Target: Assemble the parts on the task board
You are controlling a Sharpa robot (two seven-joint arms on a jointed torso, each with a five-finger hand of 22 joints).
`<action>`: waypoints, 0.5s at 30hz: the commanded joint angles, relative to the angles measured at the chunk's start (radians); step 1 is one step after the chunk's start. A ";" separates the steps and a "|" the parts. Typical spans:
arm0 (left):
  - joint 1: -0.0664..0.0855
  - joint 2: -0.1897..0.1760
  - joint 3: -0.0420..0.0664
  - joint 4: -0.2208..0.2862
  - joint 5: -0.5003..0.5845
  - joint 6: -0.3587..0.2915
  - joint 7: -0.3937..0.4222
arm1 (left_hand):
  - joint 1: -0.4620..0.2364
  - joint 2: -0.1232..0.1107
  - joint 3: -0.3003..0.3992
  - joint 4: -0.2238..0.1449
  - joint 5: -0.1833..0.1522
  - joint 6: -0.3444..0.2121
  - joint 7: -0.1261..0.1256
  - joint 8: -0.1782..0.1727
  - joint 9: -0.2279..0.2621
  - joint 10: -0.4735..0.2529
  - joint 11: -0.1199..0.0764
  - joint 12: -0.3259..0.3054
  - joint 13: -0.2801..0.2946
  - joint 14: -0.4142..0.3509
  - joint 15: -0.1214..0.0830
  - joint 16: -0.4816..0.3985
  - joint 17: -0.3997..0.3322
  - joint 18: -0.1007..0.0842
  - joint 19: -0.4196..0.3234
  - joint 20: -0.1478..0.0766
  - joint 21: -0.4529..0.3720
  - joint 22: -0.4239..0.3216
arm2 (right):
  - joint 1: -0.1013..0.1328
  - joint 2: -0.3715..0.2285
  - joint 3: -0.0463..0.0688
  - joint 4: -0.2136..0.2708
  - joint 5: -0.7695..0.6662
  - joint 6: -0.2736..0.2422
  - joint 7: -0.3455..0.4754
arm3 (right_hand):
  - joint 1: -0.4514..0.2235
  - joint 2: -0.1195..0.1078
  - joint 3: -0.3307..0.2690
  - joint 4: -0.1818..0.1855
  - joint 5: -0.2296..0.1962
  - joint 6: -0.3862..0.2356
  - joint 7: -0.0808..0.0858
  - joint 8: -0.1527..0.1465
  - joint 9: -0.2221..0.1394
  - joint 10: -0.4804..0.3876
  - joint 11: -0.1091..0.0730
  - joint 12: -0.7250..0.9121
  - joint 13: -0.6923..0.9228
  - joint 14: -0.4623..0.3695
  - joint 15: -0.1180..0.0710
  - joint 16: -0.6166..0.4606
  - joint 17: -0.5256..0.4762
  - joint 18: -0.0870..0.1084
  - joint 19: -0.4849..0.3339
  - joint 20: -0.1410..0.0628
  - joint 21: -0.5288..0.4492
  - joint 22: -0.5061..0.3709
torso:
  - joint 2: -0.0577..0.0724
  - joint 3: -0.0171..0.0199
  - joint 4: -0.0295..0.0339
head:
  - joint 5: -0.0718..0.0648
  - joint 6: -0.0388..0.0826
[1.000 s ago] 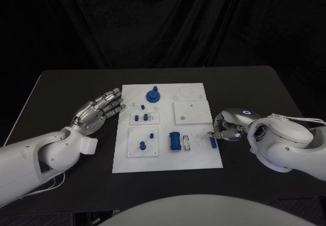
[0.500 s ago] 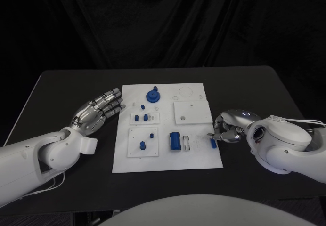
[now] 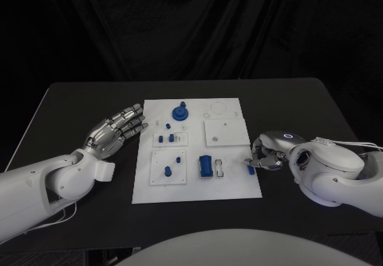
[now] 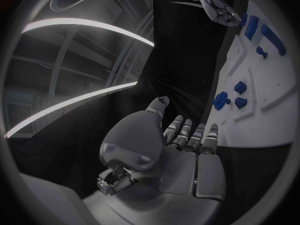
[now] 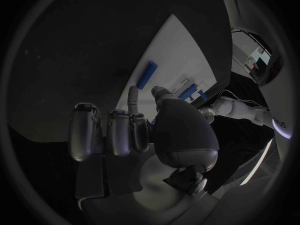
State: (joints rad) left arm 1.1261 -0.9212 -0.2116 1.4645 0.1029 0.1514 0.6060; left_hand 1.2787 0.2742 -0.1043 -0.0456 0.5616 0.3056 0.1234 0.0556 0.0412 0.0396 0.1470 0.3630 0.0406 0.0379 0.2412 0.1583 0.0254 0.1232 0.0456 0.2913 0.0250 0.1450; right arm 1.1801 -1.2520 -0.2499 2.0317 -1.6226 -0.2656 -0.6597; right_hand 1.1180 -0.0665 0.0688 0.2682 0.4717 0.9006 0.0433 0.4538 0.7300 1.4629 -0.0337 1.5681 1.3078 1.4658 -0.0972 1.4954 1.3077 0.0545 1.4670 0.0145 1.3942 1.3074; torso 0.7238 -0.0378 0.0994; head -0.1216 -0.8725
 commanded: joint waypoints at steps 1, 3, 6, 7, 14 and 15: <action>-0.001 0.002 0.001 0.000 0.000 0.008 0.007 | -0.010 0.003 0.006 -0.002 0.004 0.005 0.002 0.005 0.001 0.001 -0.003 0.007 0.001 -0.001 0.005 0.003 0.001 -0.009 0.006 -0.001 0.005 -0.001 | -0.004 0.002 0.000 0.001 0.007 0.016 -0.024 | 0.013 -0.002 0.008 0.000 0.010 0.009 0.001 -0.009 -0.005 0.108 0.007 0.003 0.263 0.066 0.007 -0.006 0.037 -0.010 0.040 0.004 -0.003 0.204 | 0.000 -0.0003 -0.0001 | 0.000 0.000; -0.001 0.003 0.001 0.000 0.000 0.009 0.006 | -0.010 0.003 0.006 -0.002 0.004 0.005 0.002 0.005 0.001 0.001 -0.003 0.007 0.001 -0.001 0.005 0.003 0.001 -0.009 0.006 -0.001 0.005 -0.001 | -0.005 0.004 0.000 0.000 0.012 0.018 -0.024 | 0.020 -0.002 0.012 -0.003 0.018 0.010 0.001 -0.014 -0.010 0.108 0.007 0.003 0.263 0.066 0.007 -0.006 0.038 -0.010 0.039 0.005 -0.004 0.204 | -0.001 -0.0005 0.0001 | 0.001 0.000; -0.001 0.003 0.001 -0.001 0.000 0.009 0.005 | -0.010 0.003 0.006 -0.002 0.004 0.005 0.002 0.005 0.001 0.001 -0.003 0.007 0.001 -0.001 0.005 0.003 0.001 -0.009 0.006 -0.001 0.005 -0.001 | -0.007 0.006 0.000 -0.003 0.015 0.021 -0.025 | 0.024 -0.003 0.015 -0.006 0.022 0.010 0.002 -0.017 -0.013 0.108 0.007 0.003 0.263 0.066 0.007 -0.007 0.037 -0.010 0.039 0.005 -0.004 0.204 | 0.000 -0.0008 0.0005 | 0.001 0.000; -0.001 0.003 0.001 -0.001 0.000 0.009 0.005 | -0.011 0.003 0.007 -0.003 0.004 0.005 0.004 0.006 0.001 0.002 -0.004 0.006 0.001 -0.001 0.004 0.003 0.001 -0.009 0.006 -0.002 0.005 -0.001 | -0.009 0.007 0.000 -0.003 0.016 0.023 -0.025 | 0.024 -0.003 0.015 -0.006 0.023 0.010 0.002 -0.018 -0.014 0.108 0.007 0.003 0.263 0.066 0.007 -0.007 0.036 -0.009 0.039 0.005 -0.005 0.204 | 0.000 -0.0004 0.0002 | 0.001 0.000; -0.001 0.004 0.001 -0.003 0.000 0.011 0.003 | -0.011 0.003 0.007 -0.003 0.004 0.005 0.004 0.006 0.001 0.002 -0.004 0.006 0.001 -0.001 0.004 0.003 0.001 -0.009 0.006 -0.002 0.005 -0.001 | -0.021 0.013 0.000 -0.007 0.019 0.029 -0.025 | 0.027 -0.004 0.017 -0.007 0.025 0.010 0.002 -0.021 -0.016 0.108 0.007 0.003 0.263 0.065 0.007 -0.008 0.034 -0.009 0.039 0.005 -0.005 0.203 | 0.000 -0.0002 0.0001 | 0.001 0.000; -0.002 0.004 0.001 -0.003 0.000 0.011 0.003 | -0.011 0.003 0.007 -0.003 0.004 0.005 0.004 0.006 0.001 0.002 -0.004 0.006 0.001 -0.001 0.004 0.003 0.001 -0.009 0.006 -0.002 0.005 -0.001 | -0.022 0.015 0.000 -0.008 0.019 0.031 -0.025 | 0.030 -0.004 0.019 -0.010 0.026 0.011 0.002 -0.023 -0.018 0.108 0.007 0.003 0.263 0.065 0.007 -0.008 0.035 -0.009 0.038 0.005 -0.007 0.203 | 0.000 -0.0002 0.0002 | 0.002 0.000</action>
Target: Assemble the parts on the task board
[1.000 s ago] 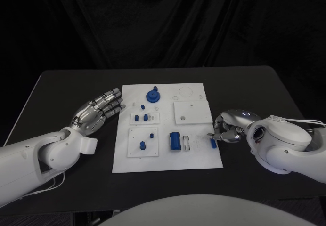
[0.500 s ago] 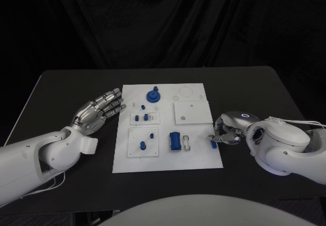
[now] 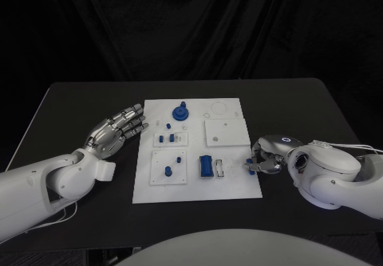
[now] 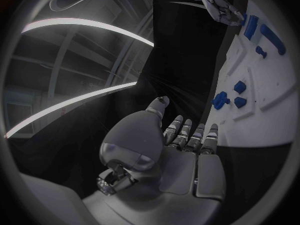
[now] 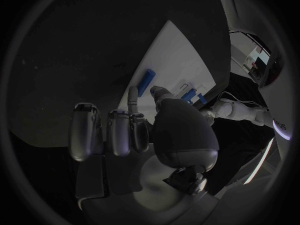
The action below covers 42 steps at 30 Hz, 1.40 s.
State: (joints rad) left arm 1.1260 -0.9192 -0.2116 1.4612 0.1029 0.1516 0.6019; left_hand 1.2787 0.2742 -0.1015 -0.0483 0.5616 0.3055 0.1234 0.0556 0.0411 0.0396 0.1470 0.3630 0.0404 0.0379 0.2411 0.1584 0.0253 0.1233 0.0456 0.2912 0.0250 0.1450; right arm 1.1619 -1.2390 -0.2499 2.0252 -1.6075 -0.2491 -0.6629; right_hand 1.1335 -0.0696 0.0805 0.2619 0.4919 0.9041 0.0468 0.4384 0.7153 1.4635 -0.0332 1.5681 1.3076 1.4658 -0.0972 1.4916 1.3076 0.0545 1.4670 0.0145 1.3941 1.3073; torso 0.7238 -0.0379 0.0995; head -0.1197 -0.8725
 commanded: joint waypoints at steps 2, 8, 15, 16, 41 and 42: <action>-0.002 0.002 0.001 0.000 0.000 0.011 0.006 | -0.011 0.003 0.004 0.000 0.004 0.005 0.004 0.006 0.001 0.002 -0.004 0.006 0.001 -0.001 0.004 0.003 0.001 -0.009 0.006 -0.002 0.005 -0.001 | -0.006 0.004 0.000 -0.003 0.004 0.017 -0.022 | 0.017 -0.001 0.008 -0.005 0.006 0.008 -0.001 -0.008 -0.004 0.107 0.007 0.003 0.263 0.065 0.007 -0.004 0.034 -0.009 0.038 0.005 -0.007 0.203 | 0.000 -0.0001 0.0001 | 0.001 0.000; -0.002 0.003 0.001 -0.002 0.000 0.012 0.003 | -0.011 0.003 0.005 0.000 0.004 0.004 0.005 0.006 0.001 0.001 -0.004 0.005 0.001 -0.002 0.004 0.002 0.001 -0.009 0.006 -0.002 0.005 -0.002 | -0.016 0.011 0.000 -0.008 0.005 0.027 -0.024 | 0.018 -0.001 0.009 -0.005 0.006 0.008 -0.001 -0.009 -0.005 0.107 0.007 0.003 0.263 0.065 0.007 -0.004 0.034 -0.009 0.038 0.005 -0.007 0.203 | 0.000 0.0001 -0.0005 | 0.002 0.000; -0.002 0.004 0.001 -0.002 0.000 0.015 0.001 | -0.011 0.003 0.005 0.000 0.004 0.004 0.005 0.006 0.001 0.001 -0.004 0.005 0.001 -0.002 0.004 0.002 0.001 -0.009 0.006 -0.002 0.005 -0.002 | -0.028 0.027 0.000 -0.020 0.005 0.037 -0.026 | 0.034 -0.001 0.019 -0.017 0.010 0.012 -0.001 -0.016 -0.012 0.107 0.007 0.003 0.263 0.064 0.007 -0.007 0.028 -0.008 0.037 0.005 -0.010 0.202 | 0.000 0.0002 -0.0003 | 0.004 0.000; -0.002 0.004 0.001 -0.003 0.000 0.015 0.000 | -0.011 0.003 0.005 0.000 0.004 0.004 0.005 0.006 0.001 0.001 -0.004 0.005 0.001 -0.002 0.004 0.002 0.001 -0.009 0.006 -0.002 0.005 -0.002 | -0.030 0.030 0.000 -0.023 0.005 0.038 -0.026 | 0.047 0.000 0.026 -0.026 0.015 0.014 -0.002 -0.019 -0.015 0.107 0.006 0.003 0.263 0.064 0.007 -0.007 0.027 -0.008 0.037 0.005 -0.011 0.202 | 0.000 0.0002 0.0000 | 0.004 0.000; -0.004 0.002 0.001 -0.005 0.000 0.024 -0.005 | -0.013 0.003 0.006 -0.001 0.004 0.008 0.011 0.007 0.002 0.002 -0.006 0.008 0.001 -0.003 0.003 0.003 0.001 -0.009 0.005 -0.002 0.005 -0.002 | -0.040 0.043 0.001 -0.011 0.164 -0.127 0.028 | 0.103 -0.040 0.273 -0.200 0.050 0.053 -0.021 0.002 0.002 0.107 -0.010 0.003 0.263 0.067 -0.007 -0.004 0.037 -0.013 0.046 -0.007 0.011 0.209 | 0.000 -0.0003 -0.0003 | 0.016 0.000; -0.004 0.002 0.001 -0.004 0.000 0.024 -0.005 | -0.013 0.003 0.006 -0.001 0.004 0.008 0.011 0.007 0.002 0.002 -0.006 0.008 0.001 -0.003 0.003 0.003 0.001 -0.009 0.005 -0.002 0.005 -0.002 | -0.040 0.043 0.001 -0.008 0.199 -0.138 0.037 | 0.103 -0.040 0.273 -0.200 0.050 0.053 -0.021 0.002 0.002 0.107 -0.010 0.003 0.263 0.067 -0.007 -0.004 0.037 -0.013 0.046 -0.007 0.011 0.209 | 0.000 -0.0003 0.0000 | 0.016 0.000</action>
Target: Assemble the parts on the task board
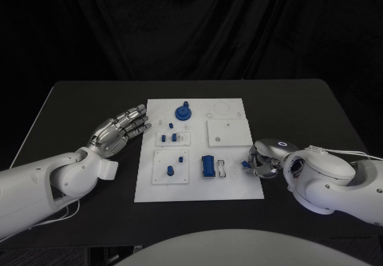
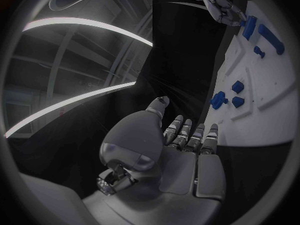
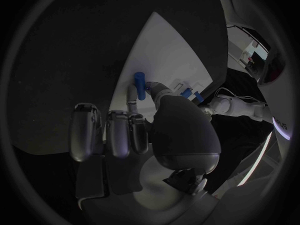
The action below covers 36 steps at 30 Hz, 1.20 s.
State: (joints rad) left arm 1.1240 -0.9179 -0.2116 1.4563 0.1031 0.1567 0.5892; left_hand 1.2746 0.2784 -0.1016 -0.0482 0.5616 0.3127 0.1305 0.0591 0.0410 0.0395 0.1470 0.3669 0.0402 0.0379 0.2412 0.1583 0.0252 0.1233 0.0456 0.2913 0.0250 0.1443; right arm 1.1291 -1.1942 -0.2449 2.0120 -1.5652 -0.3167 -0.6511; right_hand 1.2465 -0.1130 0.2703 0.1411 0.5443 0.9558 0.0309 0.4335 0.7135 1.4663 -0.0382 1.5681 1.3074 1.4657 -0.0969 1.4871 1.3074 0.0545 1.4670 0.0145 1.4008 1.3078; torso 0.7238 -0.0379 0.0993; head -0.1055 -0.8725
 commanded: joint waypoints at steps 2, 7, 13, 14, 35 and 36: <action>-0.002 0.001 0.001 0.001 -0.001 0.019 0.007 | -0.010 0.000 0.008 -0.001 0.004 0.003 0.008 0.005 0.002 0.002 -0.008 0.006 0.002 -0.003 0.003 0.003 0.001 -0.008 0.005 -0.002 0.005 -0.002 | -0.007 -0.003 -0.004 0.009 0.242 -0.098 0.051 | -0.018 0.002 0.087 -0.079 -0.003 0.001 -0.005 0.007 0.005 0.105 -0.006 0.003 0.263 0.067 -0.008 0.001 0.036 -0.014 0.047 -0.008 0.007 0.209 | 0.000 -0.0002 0.0007 | 0.002 0.000; -0.002 0.002 0.001 0.000 -0.001 0.020 0.005 | -0.010 0.000 0.008 -0.001 0.004 0.003 0.008 0.005 0.002 0.002 -0.008 0.006 0.002 -0.003 0.003 0.003 0.001 -0.008 0.005 -0.002 0.005 -0.002 | -0.007 0.000 -0.004 0.016 0.378 -0.150 0.100 | -0.045 0.003 0.096 -0.071 -0.001 0.001 -0.006 0.009 0.008 0.105 -0.007 0.003 0.263 0.068 -0.009 0.003 0.040 -0.014 0.048 -0.009 0.008 0.210 | 0.002 0.0013 -0.0011 | 0.002 0.000; -0.002 0.003 0.001 0.000 -0.001 0.020 0.003 | -0.010 0.000 0.008 -0.001 0.004 0.003 0.008 0.005 0.002 0.002 -0.008 0.006 0.002 -0.003 0.003 0.003 0.001 -0.008 0.005 -0.002 0.005 -0.002 | -0.006 0.010 -0.003 0.018 0.470 -0.187 0.137 | -0.074 0.003 0.103 -0.068 0.019 -0.002 -0.007 0.014 0.016 0.105 -0.008 0.003 0.263 0.068 -0.010 0.004 0.040 -0.014 0.049 -0.011 0.010 0.210 | 0.002 0.0000 0.0011 | 0.002 0.000; -0.002 0.004 0.001 -0.001 -0.001 0.020 0.002 | -0.010 0.000 0.008 -0.001 0.004 0.003 0.008 0.005 0.002 0.002 -0.008 0.006 0.002 -0.003 0.003 0.003 0.001 -0.008 0.005 -0.002 0.005 -0.002 | -0.006 0.012 -0.003 0.018 0.479 -0.190 0.142 | -0.077 0.003 0.104 -0.068 0.023 -0.003 -0.007 0.014 0.017 0.105 -0.008 0.003 0.263 0.068 -0.010 0.004 0.040 -0.014 0.049 -0.011 0.010 0.210 | 0.002 -0.0002 0.0013 | 0.002 0.000; -0.002 0.008 0.001 -0.002 -0.001 0.020 -0.001 | -0.011 0.000 0.009 -0.001 0.004 0.007 0.011 0.006 0.002 0.003 -0.008 0.007 0.002 -0.004 0.002 0.003 0.001 -0.008 0.005 -0.002 0.005 -0.002 | -0.005 0.075 -0.002 -0.016 0.581 -0.218 0.196 | -0.113 0.017 0.096 -0.057 0.013 -0.011 -0.004 0.019 0.028 0.105 -0.005 0.003 0.263 0.068 -0.008 0.003 0.037 -0.014 0.048 -0.010 0.008 0.209 | 0.001 -0.0009 0.0042 | -0.004 0.000; -0.002 0.008 0.001 -0.003 -0.001 0.021 -0.001 | -0.011 0.000 0.009 -0.001 0.004 0.007 0.011 0.006 0.002 0.003 -0.008 0.007 0.002 -0.004 0.002 0.003 0.001 -0.008 0.005 -0.002 0.005 -0.002 | -0.005 0.079 -0.002 -0.019 0.582 -0.219 0.197 | -0.114 0.018 0.096 -0.056 0.012 -0.011 -0.004 0.020 0.028 0.105 -0.005 0.003 0.263 0.068 -0.008 0.003 0.037 -0.014 0.048 -0.010 0.007 0.209 | 0.001 -0.0007 0.0039 | -0.004 0.000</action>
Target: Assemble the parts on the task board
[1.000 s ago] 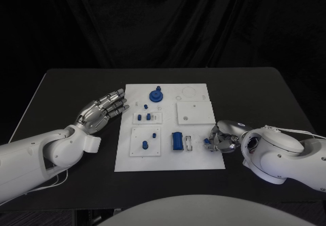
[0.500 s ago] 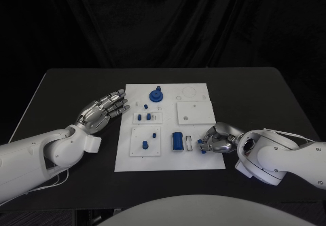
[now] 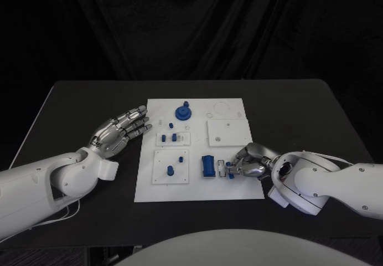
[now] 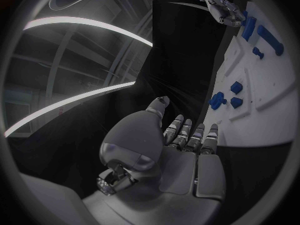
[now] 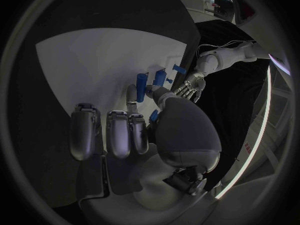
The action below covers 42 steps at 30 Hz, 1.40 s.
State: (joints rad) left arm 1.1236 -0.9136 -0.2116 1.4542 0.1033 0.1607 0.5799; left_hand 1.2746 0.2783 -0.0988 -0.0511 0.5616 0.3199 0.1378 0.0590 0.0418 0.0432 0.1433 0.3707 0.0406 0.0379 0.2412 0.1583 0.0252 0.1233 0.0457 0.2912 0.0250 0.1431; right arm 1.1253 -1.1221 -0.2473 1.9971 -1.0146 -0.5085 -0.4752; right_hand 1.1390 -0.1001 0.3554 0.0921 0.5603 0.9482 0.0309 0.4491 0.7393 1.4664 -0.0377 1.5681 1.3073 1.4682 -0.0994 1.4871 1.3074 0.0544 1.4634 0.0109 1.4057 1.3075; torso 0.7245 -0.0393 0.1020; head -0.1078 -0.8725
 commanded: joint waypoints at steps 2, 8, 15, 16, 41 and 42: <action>-0.002 0.005 0.001 -0.001 -0.001 0.018 0.008 | -0.011 0.000 0.006 0.001 0.004 0.000 0.004 0.006 0.002 -0.001 -0.004 0.003 0.001 -0.004 0.002 0.003 0.001 -0.008 0.005 -0.002 0.005 -0.001 | -0.001 0.012 0.000 -0.007 0.033 -0.029 0.023 | -0.012 0.008 0.009 -0.004 -0.006 -0.004 -0.003 0.005 0.003 0.104 -0.006 0.003 0.263 0.065 -0.006 0.003 0.035 -0.013 0.051 -0.006 0.001 0.209 | 0.000 0.0009 0.0017 | -0.001 0.000; -0.002 0.008 0.001 -0.003 -0.001 0.020 0.006 | -0.011 0.000 0.006 0.001 0.004 0.000 0.004 0.006 0.002 -0.001 -0.004 0.003 0.001 -0.004 0.002 0.003 0.001 -0.008 0.005 -0.002 0.005 -0.001 | -0.001 0.026 0.001 -0.014 0.035 -0.038 0.022 | -0.030 0.015 0.002 0.005 -0.014 -0.006 -0.003 0.007 0.007 0.104 -0.005 0.003 0.263 0.064 -0.005 0.000 0.028 -0.012 0.049 -0.006 -0.005 0.207 | -0.001 0.0009 -0.0006 | 0.005 0.000; -0.002 0.009 0.001 -0.005 -0.001 0.022 0.007 | -0.013 -0.001 0.007 0.001 0.004 0.001 0.006 0.007 0.002 -0.001 -0.005 0.003 0.001 -0.004 0.001 0.002 0.001 -0.007 0.005 -0.003 0.004 -0.002 | -0.001 0.034 0.001 -0.020 0.023 -0.040 0.023 | -0.052 0.020 -0.014 0.017 -0.053 -0.008 -0.002 0.009 0.012 0.104 -0.004 0.003 0.263 0.062 -0.004 -0.003 0.020 -0.011 0.048 -0.005 -0.008 0.206 | 0.000 0.0001 -0.0026 | 0.008 0.000; -0.002 0.009 0.001 -0.005 -0.001 0.022 0.007 | -0.013 -0.001 0.007 0.001 0.004 0.001 0.006 0.007 0.002 -0.001 -0.005 0.003 0.001 -0.004 0.001 0.002 0.001 -0.007 0.005 -0.003 0.004 -0.002 | -0.001 0.035 0.001 -0.021 0.022 -0.040 0.023 | -0.053 0.021 -0.014 0.017 -0.054 -0.008 -0.002 0.009 0.012 0.104 -0.004 0.003 0.263 0.062 -0.004 -0.003 0.020 -0.011 0.047 -0.005 -0.008 0.205 | 0.000 0.0003 -0.0027 | 0.008 0.000; -0.004 0.012 0.001 -0.009 -0.001 0.030 0.001 | -0.013 -0.001 0.007 0.001 0.004 0.000 0.007 0.008 0.001 -0.001 -0.006 0.002 0.001 -0.005 0.000 0.002 0.001 -0.007 0.005 -0.003 0.004 -0.002 | -0.001 0.042 0.001 -0.029 -0.042 -0.020 -0.013 | -0.169 0.040 -0.151 0.110 -0.326 -0.021 0.010 0.000 0.020 0.104 0.007 0.003 0.263 0.059 0.005 -0.011 -0.002 -0.009 0.043 0.004 -0.019 0.202 | -0.001 0.0012 -0.0027 | 0.009 0.000; -0.004 0.012 0.001 -0.009 -0.001 0.030 0.001 | -0.013 -0.001 0.007 0.001 0.004 0.000 0.007 0.008 0.001 -0.001 -0.006 0.002 0.001 -0.005 0.000 0.002 0.001 -0.007 0.005 -0.003 0.004 -0.002 | -0.001 0.040 0.001 -0.028 -0.042 -0.022 -0.012 | -0.169 0.040 -0.151 0.110 -0.326 -0.021 0.010 0.000 0.020 0.104 0.007 0.003 0.263 0.059 0.005 -0.011 -0.002 -0.009 0.043 0.004 -0.019 0.202 | -0.001 0.0013 -0.0029 | 0.009 0.000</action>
State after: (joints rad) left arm 1.1217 -0.9024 -0.2116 1.4439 0.1033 0.1720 0.5725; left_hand 1.2746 0.2783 -0.0988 -0.0510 0.5616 0.3199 0.1377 0.0630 0.0424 0.0432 0.1434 0.3706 0.0404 0.0379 0.2411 0.1583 0.0251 0.1233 0.0456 0.2912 0.0250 0.1420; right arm 1.1253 -1.0792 -0.2469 1.9660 -1.0401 -0.5284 -0.4687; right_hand 0.9776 -0.0592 0.2084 0.2026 0.2372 0.9305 0.0378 0.4547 0.7586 1.4666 -0.0377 1.5681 1.3081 1.4679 -0.0992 1.4821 1.3058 0.0544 1.4635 0.0109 1.3921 1.3073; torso 0.7239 -0.0382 0.0990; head -0.0988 -0.8725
